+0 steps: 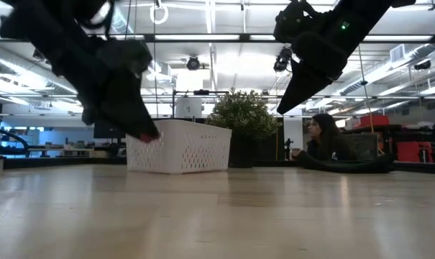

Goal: Pick and placing Produce into tupperware
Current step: Put the red raspberry into the white basket

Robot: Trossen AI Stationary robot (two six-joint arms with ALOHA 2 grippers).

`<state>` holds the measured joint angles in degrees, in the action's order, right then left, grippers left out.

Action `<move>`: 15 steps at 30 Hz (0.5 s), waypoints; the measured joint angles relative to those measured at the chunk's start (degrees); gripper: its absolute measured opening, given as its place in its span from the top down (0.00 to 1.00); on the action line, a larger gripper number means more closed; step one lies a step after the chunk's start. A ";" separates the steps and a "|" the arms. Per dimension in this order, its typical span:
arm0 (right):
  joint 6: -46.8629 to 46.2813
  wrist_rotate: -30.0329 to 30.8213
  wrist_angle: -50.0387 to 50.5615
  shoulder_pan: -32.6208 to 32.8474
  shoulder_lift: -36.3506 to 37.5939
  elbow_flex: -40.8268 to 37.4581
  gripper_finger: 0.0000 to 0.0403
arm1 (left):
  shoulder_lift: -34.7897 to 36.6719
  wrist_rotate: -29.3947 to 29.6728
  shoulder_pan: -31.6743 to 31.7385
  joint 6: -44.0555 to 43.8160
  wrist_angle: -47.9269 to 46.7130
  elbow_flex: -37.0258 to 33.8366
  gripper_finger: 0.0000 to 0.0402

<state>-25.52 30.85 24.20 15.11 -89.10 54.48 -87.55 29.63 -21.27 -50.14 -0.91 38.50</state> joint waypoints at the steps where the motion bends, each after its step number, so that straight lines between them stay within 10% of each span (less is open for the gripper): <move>1: 0.00 0.16 0.02 0.00 0.00 0.00 0.69 | 1.08 0.06 -0.11 1.27 0.04 0.01 0.76; 15: 0.00 0.59 -0.25 0.00 0.00 0.00 0.69 | 8.07 3.02 14.12 18.33 0.33 0.09 0.75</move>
<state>-25.52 31.44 23.94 15.11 -89.10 54.48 -79.48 32.65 -7.15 -31.81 -0.58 38.59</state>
